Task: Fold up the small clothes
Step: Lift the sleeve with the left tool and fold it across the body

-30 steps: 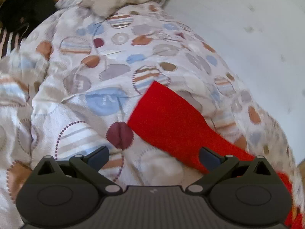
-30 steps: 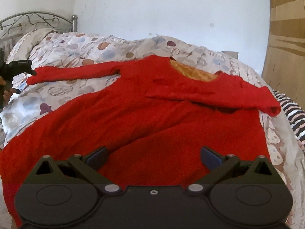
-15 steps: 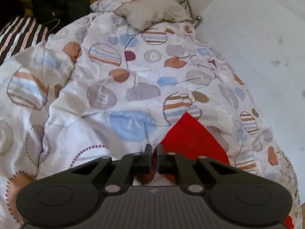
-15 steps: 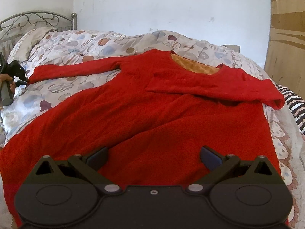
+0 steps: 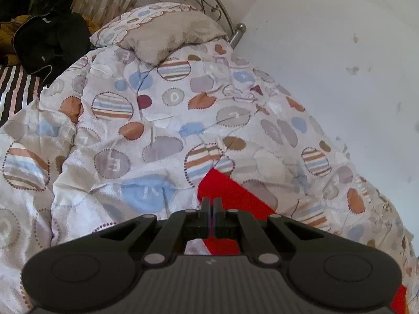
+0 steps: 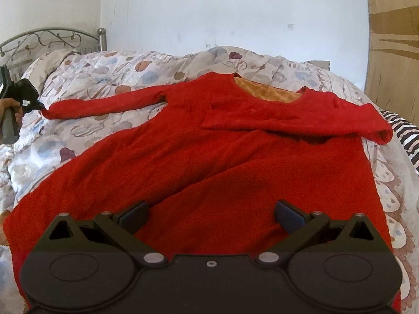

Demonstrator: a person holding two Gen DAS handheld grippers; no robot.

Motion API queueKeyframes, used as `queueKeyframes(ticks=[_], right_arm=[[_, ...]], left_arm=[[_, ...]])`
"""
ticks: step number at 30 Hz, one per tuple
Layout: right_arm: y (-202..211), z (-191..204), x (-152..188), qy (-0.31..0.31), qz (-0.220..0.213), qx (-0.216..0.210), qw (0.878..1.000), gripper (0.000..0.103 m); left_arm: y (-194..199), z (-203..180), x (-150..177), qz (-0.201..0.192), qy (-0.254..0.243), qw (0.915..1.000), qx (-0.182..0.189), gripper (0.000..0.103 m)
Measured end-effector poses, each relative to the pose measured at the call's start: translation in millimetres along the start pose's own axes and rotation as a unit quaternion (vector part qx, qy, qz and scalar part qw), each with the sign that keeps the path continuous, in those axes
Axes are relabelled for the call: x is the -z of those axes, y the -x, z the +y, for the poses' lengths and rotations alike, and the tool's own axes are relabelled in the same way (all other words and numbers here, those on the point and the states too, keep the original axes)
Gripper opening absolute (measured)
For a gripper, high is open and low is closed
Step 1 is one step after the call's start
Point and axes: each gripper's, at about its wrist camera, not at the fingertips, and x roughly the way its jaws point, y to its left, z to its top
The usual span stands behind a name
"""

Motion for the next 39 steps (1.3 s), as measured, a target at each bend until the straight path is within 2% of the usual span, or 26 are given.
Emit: queueKeyframes(ticks=[2,5,7,9,10,12,15,17,18,19,22,25,29,32,35,37,39], right_arm=[[0.7,-1.0,0.1,-0.004,-0.002,-0.003,1.000,0.103],[1.4,-1.5,0.4,-0.008,-0.004,-0.004,1.000,0.103],[1.3,-1.4,0.7,-0.009,-0.005,-0.005,1.000,0.103],[1.3,-1.4,0.8,-0.009,-0.004,-0.005,1.000,0.103],[1.4,-1.5,0.8,-0.009,-0.004,-0.005,1.000,0.103],[1.3,-1.5,0.8,-0.008,-0.004,-0.005,1.000,0.103],[0.7,-1.3,0.6,-0.007,-0.002,-0.003,1.000,0.103],[0.7,-1.3,0.9,-0.007,-0.002,-0.003,1.000,0.103],[0.7,-1.3,0.9,-0.007,-0.002,-0.003,1.000,0.103],[0.4,-1.3,0.8,-0.007,-0.001,-0.004,1.000,0.103],[0.4,-0.5,1.2,-0.007,0.000,-0.004,1.000,0.103],[0.7,-0.6,1.4,-0.007,-0.002,-0.004,1.000,0.103],[1.3,-1.8,2.3,-0.011,-0.007,-0.005,1.000,0.103],[5.2,-4.0,3.0,-0.019,-0.018,-0.009,1.000,0.103],[17.8,-7.6,-1.3,-0.030,-0.041,-0.022,0.998,0.103],[31.1,-12.3,-5.8,-0.036,-0.060,-0.031,0.997,0.103],[45.3,-18.1,-7.8,-0.040,-0.076,-0.020,0.996,0.103]], left_arm=[[-4.0,0.3,1.4,0.015,-0.002,0.9998,-0.009,0.000],[-12.1,6.5,5.7,0.041,0.006,0.9990,-0.019,0.016],[-13.9,14.8,10.3,0.047,0.034,0.9983,-0.010,0.057],[-12.9,23.8,15.8,0.050,0.069,0.9963,-0.002,0.070],[-14.2,27.8,18.7,0.056,0.087,0.9946,0.009,0.070],[-20.2,32.1,22.7,0.070,0.110,0.9912,0.025,0.070],[-28.3,29.9,26.3,0.061,0.124,0.9902,0.024,0.067],[-29.4,25.5,27.2,0.045,0.124,0.9912,0.018,0.043],[-29.2,23.0,27.1,0.039,0.121,0.9918,0.008,0.023],[-27.8,20.9,27.1,0.032,0.118,0.9925,-0.002,0.019],[-20.1,12.6,24.4,0.008,0.096,0.9953,0.001,0.013],[-7.1,-6.1,18.2,-0.028,0.038,0.9988,0.014,0.011],[14.6,-46.8,4.0,-0.068,-0.025,0.9956,0.059,0.011],[37.0,-92.3,-2.5,-0.096,-0.091,0.9862,0.100,0.011],[65.5,-145.5,2.4,-0.123,-0.161,0.9688,0.143,0.011],[85.2,-179.5,8.5,-0.130,-0.187,0.9572,0.178,0.011],[104.8,-211.9,17.4,-0.132,-0.208,0.9437,0.220,0.011]])
